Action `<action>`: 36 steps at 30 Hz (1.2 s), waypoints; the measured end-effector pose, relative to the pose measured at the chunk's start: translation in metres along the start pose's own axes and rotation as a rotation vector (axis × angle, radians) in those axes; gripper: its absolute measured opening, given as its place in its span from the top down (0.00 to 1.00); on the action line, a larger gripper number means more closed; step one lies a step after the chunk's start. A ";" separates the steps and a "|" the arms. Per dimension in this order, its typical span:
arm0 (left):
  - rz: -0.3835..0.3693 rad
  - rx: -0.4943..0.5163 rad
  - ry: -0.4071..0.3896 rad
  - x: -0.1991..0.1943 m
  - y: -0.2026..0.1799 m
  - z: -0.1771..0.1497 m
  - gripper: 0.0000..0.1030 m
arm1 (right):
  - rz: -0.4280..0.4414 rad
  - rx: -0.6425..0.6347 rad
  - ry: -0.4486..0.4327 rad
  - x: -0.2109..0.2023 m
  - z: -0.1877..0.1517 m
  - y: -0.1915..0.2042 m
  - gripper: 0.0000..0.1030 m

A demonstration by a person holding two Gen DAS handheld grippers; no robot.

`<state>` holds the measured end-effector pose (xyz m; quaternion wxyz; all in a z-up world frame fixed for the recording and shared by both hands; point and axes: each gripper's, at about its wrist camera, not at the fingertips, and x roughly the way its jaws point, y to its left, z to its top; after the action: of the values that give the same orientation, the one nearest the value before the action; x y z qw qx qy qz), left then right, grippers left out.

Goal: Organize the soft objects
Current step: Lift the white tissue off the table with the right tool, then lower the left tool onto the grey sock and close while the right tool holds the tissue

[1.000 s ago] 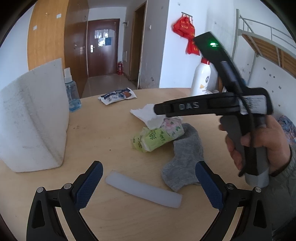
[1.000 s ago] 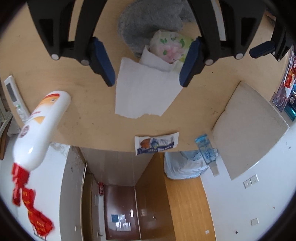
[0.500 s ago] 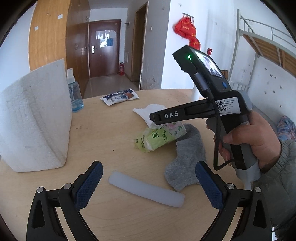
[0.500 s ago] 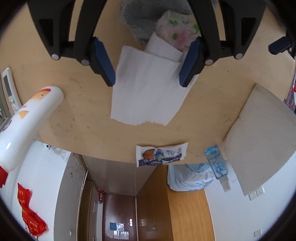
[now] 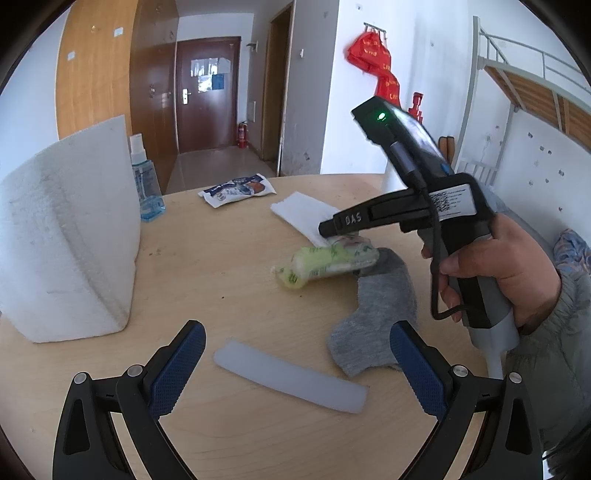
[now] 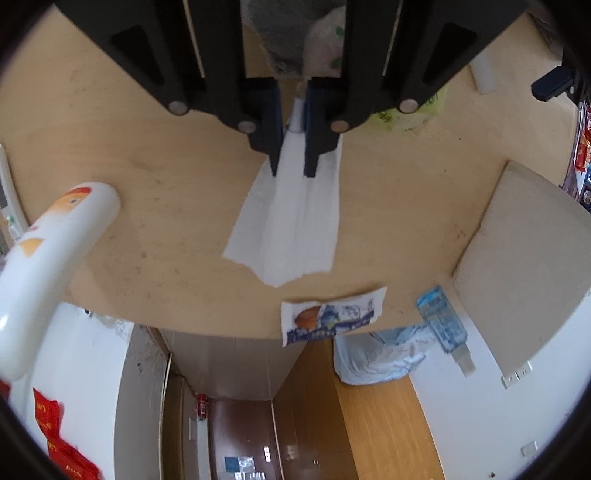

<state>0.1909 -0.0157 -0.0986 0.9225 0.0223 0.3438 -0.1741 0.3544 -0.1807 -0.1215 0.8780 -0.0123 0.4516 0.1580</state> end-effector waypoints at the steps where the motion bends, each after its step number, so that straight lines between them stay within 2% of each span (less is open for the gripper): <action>1: -0.005 0.000 -0.003 0.001 0.000 0.001 0.03 | 0.008 0.005 -0.019 -0.007 0.001 -0.001 0.88; 5: -0.030 0.012 -0.018 0.000 -0.012 0.004 0.03 | 0.024 0.020 -0.062 -0.024 0.003 -0.005 0.88; 9: -0.066 0.045 -0.017 0.000 -0.029 0.003 0.03 | 0.034 0.031 -0.067 -0.029 0.001 -0.012 0.88; 16: -0.080 0.099 -0.001 0.008 -0.055 -0.001 0.03 | 0.066 0.037 -0.079 -0.036 -0.002 -0.016 0.88; 20: -0.091 0.088 0.025 0.016 -0.058 0.000 0.08 | 0.074 0.045 -0.083 -0.037 -0.002 -0.020 0.88; 25: -0.094 0.082 0.081 0.029 -0.059 -0.001 0.25 | 0.093 0.055 -0.105 -0.046 -0.003 -0.023 0.88; 27: -0.089 0.088 0.104 0.035 -0.061 -0.001 0.36 | 0.098 0.055 -0.120 -0.051 -0.004 -0.024 0.88; 31: -0.091 0.088 0.139 0.042 -0.062 -0.003 0.51 | 0.116 0.061 -0.150 -0.062 -0.006 -0.025 0.88; 33: -0.077 0.098 0.153 0.045 -0.063 -0.005 0.65 | 0.124 0.063 -0.170 -0.068 -0.006 -0.026 0.88; 35: -0.074 0.101 0.177 0.050 -0.064 -0.007 0.71 | 0.133 0.067 -0.191 -0.076 -0.007 -0.027 0.88; 36: -0.070 0.103 0.174 0.050 -0.064 -0.007 0.77 | 0.136 0.070 -0.198 -0.078 -0.006 -0.029 0.88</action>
<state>0.2007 -0.0896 -0.1307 0.8803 0.0724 0.4136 -0.2210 0.3154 -0.2296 -0.0669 0.9054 0.0648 0.3678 0.2018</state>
